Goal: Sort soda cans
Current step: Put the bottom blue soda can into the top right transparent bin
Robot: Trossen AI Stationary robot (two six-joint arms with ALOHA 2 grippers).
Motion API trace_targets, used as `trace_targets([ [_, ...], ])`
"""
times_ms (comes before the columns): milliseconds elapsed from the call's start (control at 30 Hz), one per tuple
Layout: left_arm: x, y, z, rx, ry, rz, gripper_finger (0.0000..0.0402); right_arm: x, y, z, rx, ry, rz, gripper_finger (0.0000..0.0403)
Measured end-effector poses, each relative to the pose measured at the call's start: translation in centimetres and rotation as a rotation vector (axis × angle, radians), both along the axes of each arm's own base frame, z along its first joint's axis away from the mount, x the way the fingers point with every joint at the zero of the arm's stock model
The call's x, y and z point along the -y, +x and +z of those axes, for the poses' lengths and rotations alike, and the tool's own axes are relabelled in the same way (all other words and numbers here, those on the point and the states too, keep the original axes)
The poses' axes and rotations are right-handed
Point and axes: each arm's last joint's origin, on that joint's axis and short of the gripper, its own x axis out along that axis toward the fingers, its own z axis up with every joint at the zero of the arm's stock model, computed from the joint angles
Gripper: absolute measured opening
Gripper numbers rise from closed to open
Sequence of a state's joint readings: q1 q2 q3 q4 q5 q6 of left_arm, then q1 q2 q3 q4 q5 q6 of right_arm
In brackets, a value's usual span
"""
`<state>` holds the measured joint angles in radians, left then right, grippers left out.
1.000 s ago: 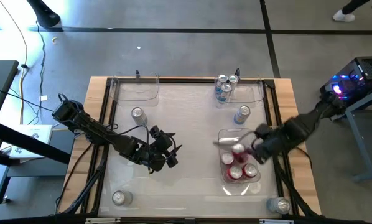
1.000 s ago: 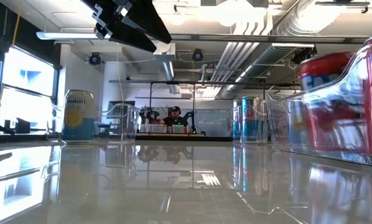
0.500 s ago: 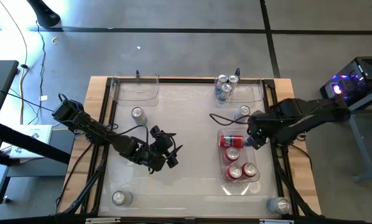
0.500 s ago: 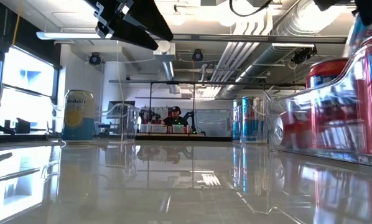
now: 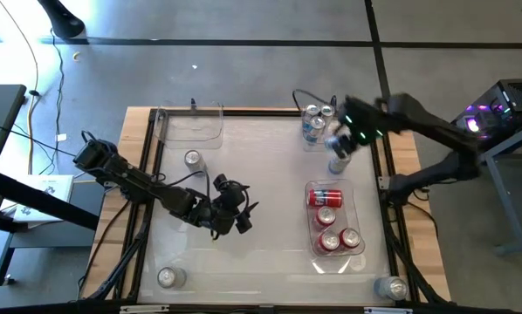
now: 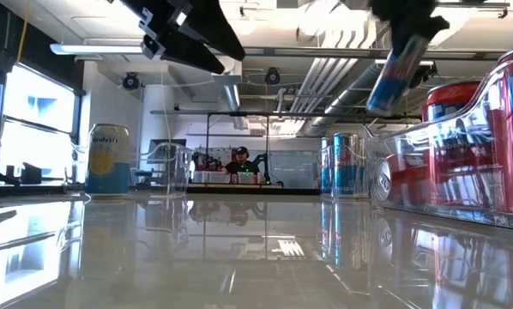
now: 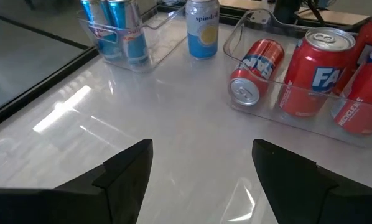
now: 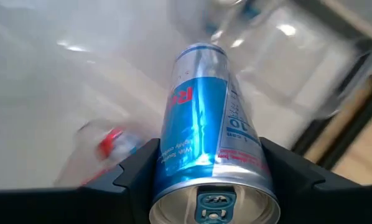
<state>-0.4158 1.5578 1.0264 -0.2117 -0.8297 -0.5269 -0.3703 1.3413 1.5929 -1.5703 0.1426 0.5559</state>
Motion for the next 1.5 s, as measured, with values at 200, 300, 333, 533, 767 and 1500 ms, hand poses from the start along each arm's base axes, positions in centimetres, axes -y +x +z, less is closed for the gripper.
trace_targets([
  [200, -0.1, 0.4, 0.3, 0.028, -0.001, -0.019, 0.0268, 7.8, 2.1, -3.2, -0.183, 0.06, -0.016, 0.0211],
  [300, -0.1, 0.5, 0.4, 0.033, 0.003, -0.023, 0.0268, 10.6, 2.5, -5.3, -0.233, 0.142, -0.007, 0.0211],
  [333, -0.1, 0.5, 0.4, 0.036, 0.003, -0.023, 0.0268, 11.3, 2.7, -6.0, -0.248, 0.165, -0.003, 0.0211],
  [533, -0.1, 0.6, 0.6, 0.043, 0.01, -0.03, 0.0268, 13.9, 3.9, -9.4, -0.311, 0.269, 0.054, 0.0211],
  [767, -0.1, 0.6, 0.5, 0.042, 0.011, -0.03, 0.0268, 15.1, 5.2, -11.3, -0.297, 0.26, 0.108, 0.0211],
  [1500, 0.0, 0.6, 0.7, 0.06, 0.001, -0.032, 0.0268, 16.6, 5.6, -13.3, -0.28, 0.309, 0.118, 0.0211],
])
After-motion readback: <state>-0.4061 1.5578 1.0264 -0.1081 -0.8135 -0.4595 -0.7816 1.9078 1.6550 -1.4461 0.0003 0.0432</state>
